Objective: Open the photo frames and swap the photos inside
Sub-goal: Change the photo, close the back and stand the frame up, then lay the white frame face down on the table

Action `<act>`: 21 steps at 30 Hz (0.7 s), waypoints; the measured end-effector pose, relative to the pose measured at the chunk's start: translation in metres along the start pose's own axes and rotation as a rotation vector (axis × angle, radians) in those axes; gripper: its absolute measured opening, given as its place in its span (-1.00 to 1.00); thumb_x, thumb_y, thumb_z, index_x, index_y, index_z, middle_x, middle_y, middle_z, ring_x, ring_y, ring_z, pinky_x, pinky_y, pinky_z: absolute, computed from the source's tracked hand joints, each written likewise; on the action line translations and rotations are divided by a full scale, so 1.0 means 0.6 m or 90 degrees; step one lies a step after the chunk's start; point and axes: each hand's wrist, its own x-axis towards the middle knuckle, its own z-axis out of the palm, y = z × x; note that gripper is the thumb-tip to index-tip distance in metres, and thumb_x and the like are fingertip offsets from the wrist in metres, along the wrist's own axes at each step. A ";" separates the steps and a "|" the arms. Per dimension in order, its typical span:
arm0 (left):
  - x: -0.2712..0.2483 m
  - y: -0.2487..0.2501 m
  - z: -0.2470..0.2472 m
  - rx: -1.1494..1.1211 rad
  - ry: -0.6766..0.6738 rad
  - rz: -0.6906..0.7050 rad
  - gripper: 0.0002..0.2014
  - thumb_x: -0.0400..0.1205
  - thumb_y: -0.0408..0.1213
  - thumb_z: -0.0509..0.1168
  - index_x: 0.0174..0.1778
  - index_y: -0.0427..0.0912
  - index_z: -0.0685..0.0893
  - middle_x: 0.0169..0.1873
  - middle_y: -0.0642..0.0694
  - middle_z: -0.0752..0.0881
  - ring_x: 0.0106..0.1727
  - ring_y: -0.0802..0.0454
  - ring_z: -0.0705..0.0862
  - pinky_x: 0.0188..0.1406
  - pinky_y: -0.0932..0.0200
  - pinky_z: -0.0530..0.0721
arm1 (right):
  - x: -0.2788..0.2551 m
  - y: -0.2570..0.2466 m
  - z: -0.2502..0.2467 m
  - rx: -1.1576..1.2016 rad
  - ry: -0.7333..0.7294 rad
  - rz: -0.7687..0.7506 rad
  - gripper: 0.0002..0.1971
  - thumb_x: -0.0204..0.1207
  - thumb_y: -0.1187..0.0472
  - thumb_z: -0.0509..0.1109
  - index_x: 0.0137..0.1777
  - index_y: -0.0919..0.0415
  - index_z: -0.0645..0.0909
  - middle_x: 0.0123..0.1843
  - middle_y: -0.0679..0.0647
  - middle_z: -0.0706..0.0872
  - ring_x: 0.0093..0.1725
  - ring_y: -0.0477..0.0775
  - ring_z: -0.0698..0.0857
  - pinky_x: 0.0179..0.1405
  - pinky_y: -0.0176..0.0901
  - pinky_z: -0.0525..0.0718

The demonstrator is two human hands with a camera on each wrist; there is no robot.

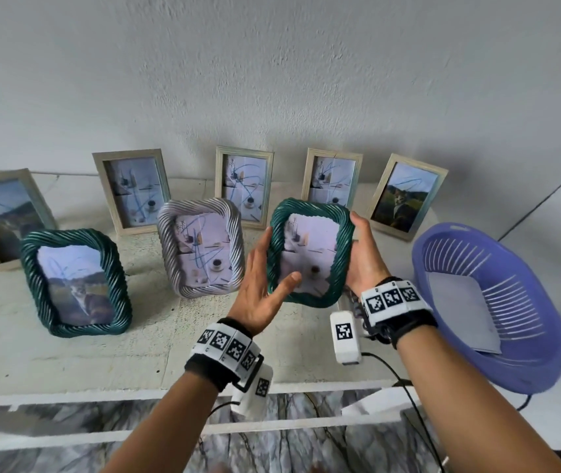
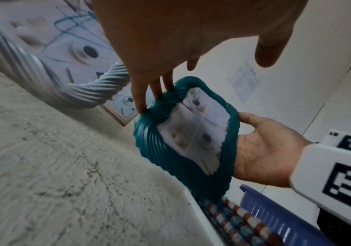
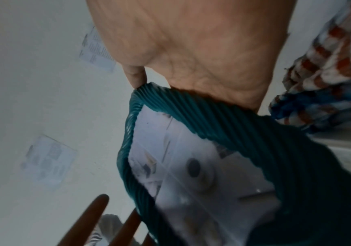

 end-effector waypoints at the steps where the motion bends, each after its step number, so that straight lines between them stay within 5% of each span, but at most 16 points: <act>1: 0.005 -0.005 0.001 0.002 -0.001 0.002 -0.08 0.48 0.43 0.23 0.69 0.26 -0.04 0.67 0.09 0.16 0.67 0.10 0.19 0.54 -0.36 0.35 | 0.005 -0.002 0.002 0.005 0.003 0.003 -0.31 0.54 -0.30 0.14 0.48 0.19 0.54 0.38 0.29 0.65 0.37 0.34 0.62 0.41 0.24 0.52; 7: 0.020 -0.029 0.000 -0.004 0.009 0.011 -0.08 0.48 0.39 0.27 0.68 0.27 -0.03 0.66 0.07 0.18 0.66 0.09 0.22 0.53 -0.36 0.37 | 0.030 0.006 0.002 0.023 0.004 -0.001 -0.31 0.54 -0.25 0.13 0.49 0.24 0.52 0.37 0.30 0.66 0.26 0.28 0.69 0.12 0.06 0.68; 14: 0.016 -0.043 0.004 0.066 0.009 0.051 -0.09 0.51 0.29 0.25 0.71 0.06 0.02 0.65 0.04 0.17 0.65 0.13 0.19 0.54 -0.31 0.38 | 0.047 0.026 -0.019 0.011 0.052 -0.029 -0.37 0.61 -0.24 0.08 0.42 0.22 0.58 0.30 0.28 0.71 0.25 0.26 0.70 0.14 0.08 0.66; 18: 0.014 -0.044 0.002 0.080 0.001 0.057 -0.10 0.51 0.28 0.24 0.71 0.06 0.02 0.65 0.05 0.14 0.66 0.12 0.18 0.51 -0.34 0.40 | 0.052 0.032 -0.031 -0.038 0.125 -0.076 -0.42 0.51 -0.27 0.31 0.29 0.17 0.67 0.21 0.24 0.77 0.26 0.27 0.71 0.32 0.26 0.60; 21: 0.001 -0.043 -0.002 0.076 -0.001 0.051 -0.09 0.50 0.33 0.22 0.71 0.14 -0.02 0.69 0.08 0.09 0.68 0.13 0.15 0.53 -0.36 0.37 | 0.048 0.030 -0.042 -0.091 0.193 -0.104 -0.54 0.51 -0.25 0.33 0.13 0.12 0.71 0.04 0.15 0.82 0.11 0.20 0.76 0.10 0.12 0.70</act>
